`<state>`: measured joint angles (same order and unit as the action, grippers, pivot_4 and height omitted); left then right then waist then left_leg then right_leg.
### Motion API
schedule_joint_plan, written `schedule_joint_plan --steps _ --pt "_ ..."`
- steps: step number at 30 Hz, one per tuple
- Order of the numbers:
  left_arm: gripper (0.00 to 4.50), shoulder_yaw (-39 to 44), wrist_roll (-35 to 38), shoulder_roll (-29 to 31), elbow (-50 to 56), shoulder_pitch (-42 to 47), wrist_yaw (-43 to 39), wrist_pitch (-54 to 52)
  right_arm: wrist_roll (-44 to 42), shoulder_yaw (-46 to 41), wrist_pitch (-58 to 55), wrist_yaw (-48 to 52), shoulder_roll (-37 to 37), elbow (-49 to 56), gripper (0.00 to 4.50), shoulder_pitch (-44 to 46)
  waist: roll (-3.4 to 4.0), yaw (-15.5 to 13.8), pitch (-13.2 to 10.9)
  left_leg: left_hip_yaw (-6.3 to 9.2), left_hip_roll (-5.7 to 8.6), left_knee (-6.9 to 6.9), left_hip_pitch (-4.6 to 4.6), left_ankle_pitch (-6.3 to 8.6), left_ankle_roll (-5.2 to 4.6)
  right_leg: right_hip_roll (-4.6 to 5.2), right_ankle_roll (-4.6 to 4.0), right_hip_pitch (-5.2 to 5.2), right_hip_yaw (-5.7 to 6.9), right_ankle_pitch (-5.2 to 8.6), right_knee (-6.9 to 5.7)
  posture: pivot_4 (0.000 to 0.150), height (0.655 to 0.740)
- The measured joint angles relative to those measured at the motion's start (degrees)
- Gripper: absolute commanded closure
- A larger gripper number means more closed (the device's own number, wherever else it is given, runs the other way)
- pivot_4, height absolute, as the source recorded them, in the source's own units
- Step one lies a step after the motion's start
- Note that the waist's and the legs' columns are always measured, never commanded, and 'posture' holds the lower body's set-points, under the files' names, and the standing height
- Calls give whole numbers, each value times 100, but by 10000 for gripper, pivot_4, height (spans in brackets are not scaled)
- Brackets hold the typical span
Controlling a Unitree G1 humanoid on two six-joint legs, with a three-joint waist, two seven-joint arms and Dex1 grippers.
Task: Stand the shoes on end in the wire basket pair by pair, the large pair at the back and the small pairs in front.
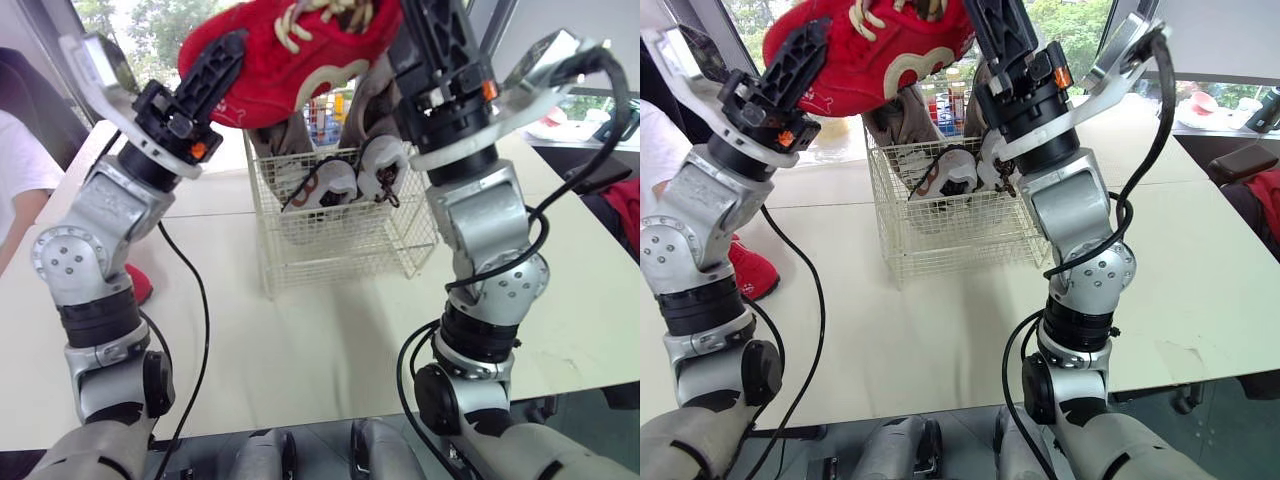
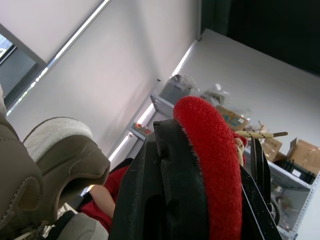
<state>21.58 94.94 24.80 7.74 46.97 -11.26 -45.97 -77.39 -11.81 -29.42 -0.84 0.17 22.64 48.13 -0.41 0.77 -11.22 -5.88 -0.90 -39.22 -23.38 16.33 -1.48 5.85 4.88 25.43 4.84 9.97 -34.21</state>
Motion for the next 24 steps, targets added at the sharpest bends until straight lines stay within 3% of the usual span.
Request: schedule_joint_plan --steps 24 --pt "42490 -45 227 100 -8 -19 -186 -48 -52 210 132 -118 -97 356 608 -324 0 -3 0 1 -2 1 -1 2 -3 0 0 1 0 1 2 1500 7400"
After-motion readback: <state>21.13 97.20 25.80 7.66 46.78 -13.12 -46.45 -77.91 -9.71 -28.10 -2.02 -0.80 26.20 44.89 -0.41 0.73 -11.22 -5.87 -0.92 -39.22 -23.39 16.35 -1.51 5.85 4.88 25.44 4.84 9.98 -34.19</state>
